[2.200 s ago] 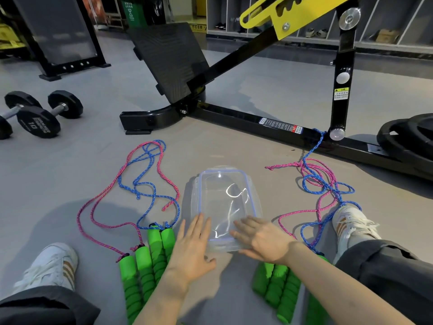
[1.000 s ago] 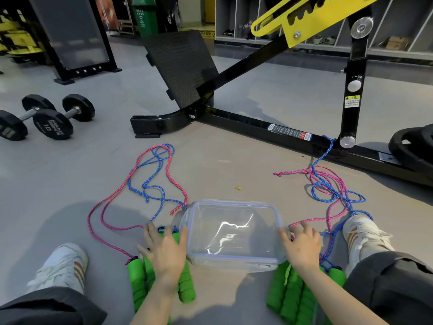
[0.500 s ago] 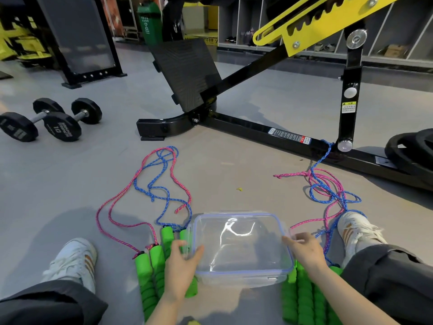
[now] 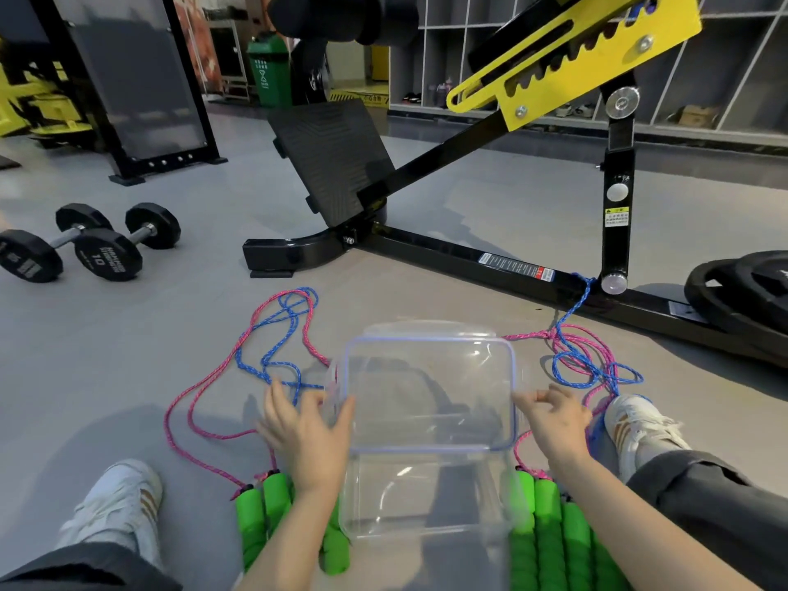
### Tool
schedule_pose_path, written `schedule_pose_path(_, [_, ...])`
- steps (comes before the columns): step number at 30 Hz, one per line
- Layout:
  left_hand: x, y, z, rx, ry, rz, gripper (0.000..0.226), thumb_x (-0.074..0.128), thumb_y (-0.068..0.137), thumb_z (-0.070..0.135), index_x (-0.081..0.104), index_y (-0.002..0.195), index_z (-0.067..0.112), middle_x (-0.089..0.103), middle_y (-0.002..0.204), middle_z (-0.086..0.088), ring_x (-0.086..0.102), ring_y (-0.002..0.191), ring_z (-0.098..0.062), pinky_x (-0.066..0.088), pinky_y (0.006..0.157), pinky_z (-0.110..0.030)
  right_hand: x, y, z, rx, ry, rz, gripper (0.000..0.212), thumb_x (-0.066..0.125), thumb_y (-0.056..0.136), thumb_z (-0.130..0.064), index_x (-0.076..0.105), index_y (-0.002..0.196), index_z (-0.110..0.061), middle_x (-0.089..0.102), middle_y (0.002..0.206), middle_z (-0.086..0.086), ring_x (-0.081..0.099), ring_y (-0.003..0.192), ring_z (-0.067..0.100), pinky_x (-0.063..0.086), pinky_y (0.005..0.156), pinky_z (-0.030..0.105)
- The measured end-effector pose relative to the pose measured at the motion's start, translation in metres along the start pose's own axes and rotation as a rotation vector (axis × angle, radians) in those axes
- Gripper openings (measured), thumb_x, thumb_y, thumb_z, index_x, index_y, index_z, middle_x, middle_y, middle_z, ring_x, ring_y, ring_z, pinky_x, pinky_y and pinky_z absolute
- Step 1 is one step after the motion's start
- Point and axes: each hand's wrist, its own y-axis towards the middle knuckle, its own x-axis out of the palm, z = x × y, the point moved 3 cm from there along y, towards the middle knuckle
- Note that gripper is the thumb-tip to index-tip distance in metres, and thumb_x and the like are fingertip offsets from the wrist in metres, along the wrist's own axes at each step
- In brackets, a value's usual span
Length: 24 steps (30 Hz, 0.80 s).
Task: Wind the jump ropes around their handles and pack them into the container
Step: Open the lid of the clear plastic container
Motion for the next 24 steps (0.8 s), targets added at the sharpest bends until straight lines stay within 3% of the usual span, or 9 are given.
schedule_pose_path(2, [0.006,0.021,0.013,-0.047,-0.007,0.007,0.031,0.087,0.065,0.023,0.070,0.081,0.003,0.039,0.142,-0.031,0.030,0.136,-0.044,0.013,0.108,-0.065,0.002,0.021,-0.015,-0.037,-0.002,0.026,0.026,0.064,0.084,-0.027,0.070,0.094,-0.004,0.041,0.141,0.011,0.023,0.132,0.027,0.021,0.105,0.034])
schedule_pose_path(6, [0.032,0.062,0.026,-0.074,0.056,-0.048,0.033,0.081,0.072,0.032,0.070,0.087,0.006,0.030,0.149,-0.027,0.019,0.143,-0.038,-0.002,0.112,-0.058,0.017,0.067,-0.040,-0.069,-0.061,0.095,0.026,0.060,0.085,-0.027,0.071,0.091,-0.005,0.043,0.138,0.010,0.024,0.130,0.029,0.023,0.106,0.040])
schedule_pose_path(8, [0.052,0.078,0.029,0.001,0.155,-0.073,0.035,0.080,0.073,0.033,0.070,0.090,0.004,0.029,0.149,-0.029,0.019,0.143,-0.039,-0.003,0.112,-0.059,0.029,0.091,-0.047,-0.060,-0.115,0.138,0.028,0.060,0.085,-0.029,0.071,0.093,-0.005,0.044,0.138,0.011,0.024,0.130,0.032,0.024,0.107,0.042])
schedule_pose_path(10, [0.076,0.089,0.028,0.054,0.272,-0.146,0.047,0.076,0.077,0.036,0.067,0.112,0.006,0.018,0.154,-0.028,0.009,0.146,-0.037,-0.006,0.112,-0.058,0.042,0.115,-0.047,-0.043,-0.166,0.157,0.027,0.061,0.085,-0.029,0.072,0.095,-0.006,0.043,0.139,0.012,0.024,0.131,0.033,0.023,0.108,0.044])
schedule_pose_path(14, [0.116,0.093,0.012,0.054,0.453,-0.373,0.065,0.058,0.088,0.051,0.038,0.145,0.025,-0.010,0.157,-0.022,-0.010,0.146,-0.033,0.000,0.114,-0.056,0.067,0.140,-0.024,-0.027,-0.309,0.139,0.031,0.060,0.087,-0.031,0.070,0.105,-0.007,0.044,0.137,0.010,0.025,0.128,0.032,0.024,0.105,0.041])
schedule_pose_path(19, [0.138,0.074,-0.019,-0.010,0.504,-0.529,0.067,0.058,0.087,0.049,0.035,0.146,0.025,-0.010,0.157,-0.023,-0.010,0.146,-0.033,0.001,0.114,-0.056,0.098,0.143,0.027,0.004,-0.551,-0.008,0.036,0.056,0.087,-0.039,0.068,0.108,-0.012,0.047,0.133,0.012,0.032,0.125,0.033,0.026,0.101,0.034])
schedule_pose_path(22, [0.135,0.064,-0.028,0.039,0.589,-0.554,0.071,0.048,0.091,0.054,0.021,0.151,0.029,-0.009,0.156,-0.026,-0.009,0.145,-0.037,0.003,0.114,-0.058,0.107,0.132,0.037,-0.041,-0.637,-0.144,0.045,0.048,0.092,-0.043,0.051,0.127,-0.015,0.029,0.146,0.018,0.021,0.133,0.034,0.020,0.108,0.037])
schedule_pose_path(24, [0.130,0.059,-0.023,0.133,0.601,-0.531,0.071,0.051,0.089,0.057,0.030,0.149,0.024,0.001,0.155,-0.030,0.000,0.145,-0.042,0.009,0.112,-0.062,0.106,0.122,0.033,-0.057,-0.663,-0.173,0.054,0.041,0.094,-0.047,0.035,0.140,-0.018,0.010,0.154,0.018,0.008,0.141,0.033,0.012,0.113,0.040])
